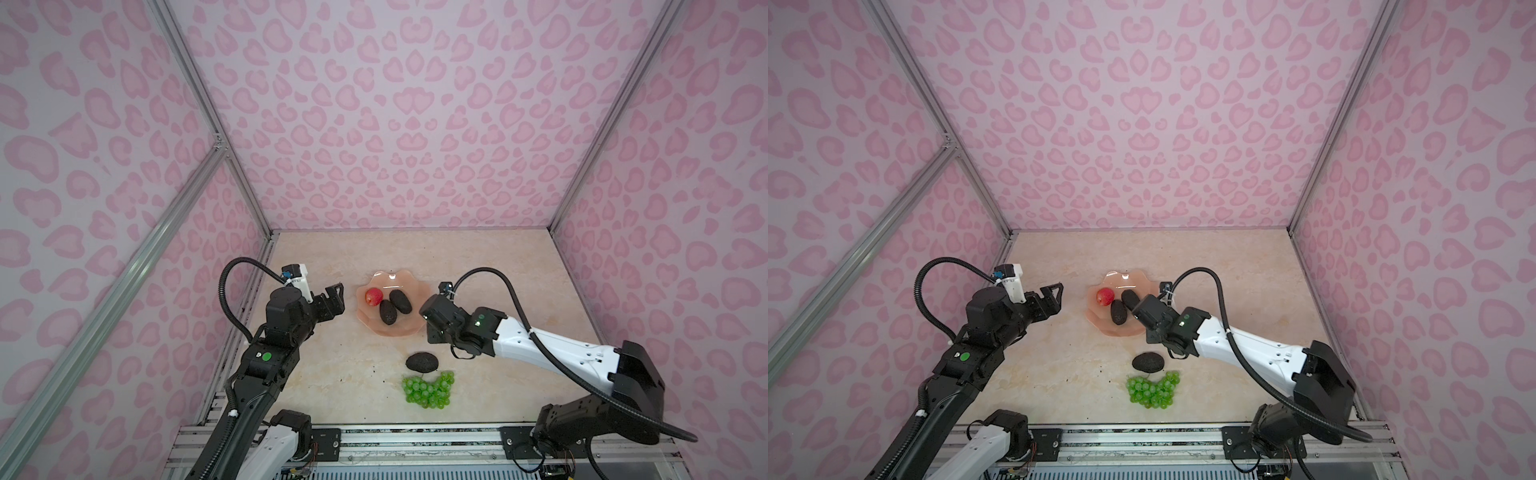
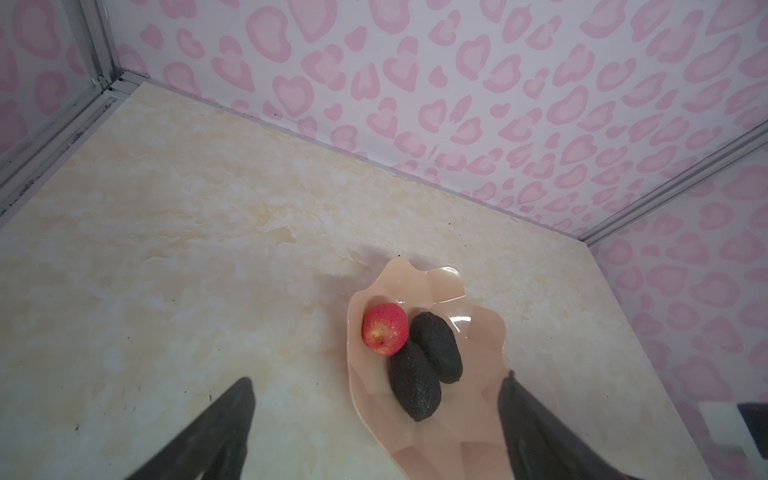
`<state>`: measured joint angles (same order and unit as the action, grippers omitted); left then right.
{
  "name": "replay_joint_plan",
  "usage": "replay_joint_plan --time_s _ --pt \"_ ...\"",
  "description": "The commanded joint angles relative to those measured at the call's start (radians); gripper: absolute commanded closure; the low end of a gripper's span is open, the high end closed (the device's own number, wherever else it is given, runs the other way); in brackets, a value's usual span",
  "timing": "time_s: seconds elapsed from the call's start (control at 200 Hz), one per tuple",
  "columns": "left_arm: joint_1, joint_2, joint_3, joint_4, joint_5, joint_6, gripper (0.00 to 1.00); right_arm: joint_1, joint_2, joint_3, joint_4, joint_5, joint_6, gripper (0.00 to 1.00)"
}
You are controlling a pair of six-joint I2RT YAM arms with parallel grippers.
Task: Place and organize the fake fruits in the fruit bowl
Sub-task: 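Place the red apple into the bowl with the right gripper and release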
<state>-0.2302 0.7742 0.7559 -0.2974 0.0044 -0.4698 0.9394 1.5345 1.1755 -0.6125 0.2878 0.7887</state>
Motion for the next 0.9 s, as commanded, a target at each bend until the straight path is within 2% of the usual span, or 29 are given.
replay_joint_plan --time_s 0.0,0.15,0.39,0.645,0.895 --pt "0.001 -0.021 -0.014 -0.002 -0.009 0.002 0.08 -0.012 0.111 0.097 0.073 0.002 -0.137 0.81" --pt "0.001 -0.033 -0.028 -0.014 0.0 0.004 0.08 -0.042 0.258 0.181 0.131 -0.044 -0.16 0.81" --pt "0.001 -0.034 -0.032 -0.022 0.039 0.021 0.08 -0.061 0.381 0.203 0.198 -0.103 -0.144 0.77" --pt "0.001 -0.003 -0.018 -0.029 0.157 0.069 0.1 -0.073 0.393 0.199 0.2 -0.113 -0.13 0.49" --pt "-0.001 0.052 0.011 -0.055 0.373 0.155 0.13 -0.114 0.235 0.142 0.229 -0.115 -0.127 0.38"
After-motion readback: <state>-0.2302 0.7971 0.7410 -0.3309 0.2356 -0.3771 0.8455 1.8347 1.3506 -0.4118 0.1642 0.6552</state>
